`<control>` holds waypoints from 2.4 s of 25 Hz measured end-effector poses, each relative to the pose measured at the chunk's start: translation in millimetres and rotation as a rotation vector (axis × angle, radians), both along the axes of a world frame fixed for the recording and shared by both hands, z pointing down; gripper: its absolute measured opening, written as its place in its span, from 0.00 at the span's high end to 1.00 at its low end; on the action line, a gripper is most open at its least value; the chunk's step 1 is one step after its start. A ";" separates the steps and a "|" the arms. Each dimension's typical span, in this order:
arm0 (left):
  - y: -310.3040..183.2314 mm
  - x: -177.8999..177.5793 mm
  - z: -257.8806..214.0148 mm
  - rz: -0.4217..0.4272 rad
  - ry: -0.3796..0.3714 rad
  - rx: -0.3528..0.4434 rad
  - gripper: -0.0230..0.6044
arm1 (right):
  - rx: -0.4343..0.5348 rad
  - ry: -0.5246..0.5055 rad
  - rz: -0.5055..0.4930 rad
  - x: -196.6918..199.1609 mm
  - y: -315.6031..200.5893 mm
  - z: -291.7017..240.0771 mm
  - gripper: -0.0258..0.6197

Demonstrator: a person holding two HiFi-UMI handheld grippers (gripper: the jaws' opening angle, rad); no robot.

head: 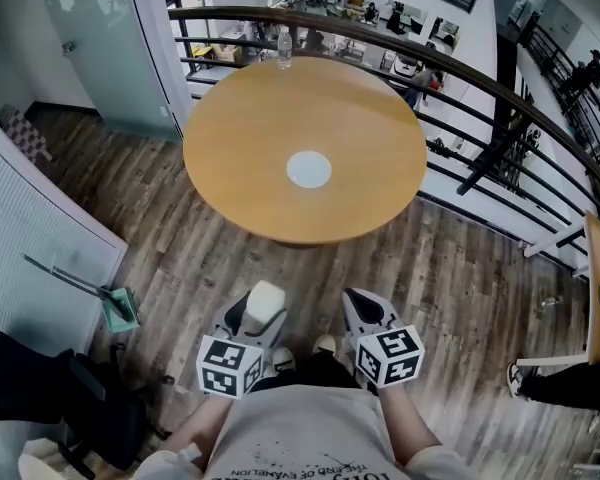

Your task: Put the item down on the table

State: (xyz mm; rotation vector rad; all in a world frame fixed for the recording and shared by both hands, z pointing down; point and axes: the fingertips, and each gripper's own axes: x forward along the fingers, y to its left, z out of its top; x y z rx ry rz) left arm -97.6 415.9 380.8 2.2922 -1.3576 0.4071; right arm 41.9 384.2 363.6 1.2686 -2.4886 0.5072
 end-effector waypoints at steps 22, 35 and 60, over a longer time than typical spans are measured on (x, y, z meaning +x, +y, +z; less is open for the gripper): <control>-176.1 20.6 21.3 -0.013 -0.007 -0.028 0.45 | -0.043 0.077 -0.086 -5.1 -168.4 35.7 0.92; -308.9 44.1 11.7 -0.092 -0.023 -0.048 0.45 | -0.066 0.132 -0.221 9.4 -306.0 34.0 0.92; -397.0 32.0 38.2 -0.036 -0.045 -0.136 0.45 | -0.154 0.091 -0.085 9.5 -386.8 56.9 0.92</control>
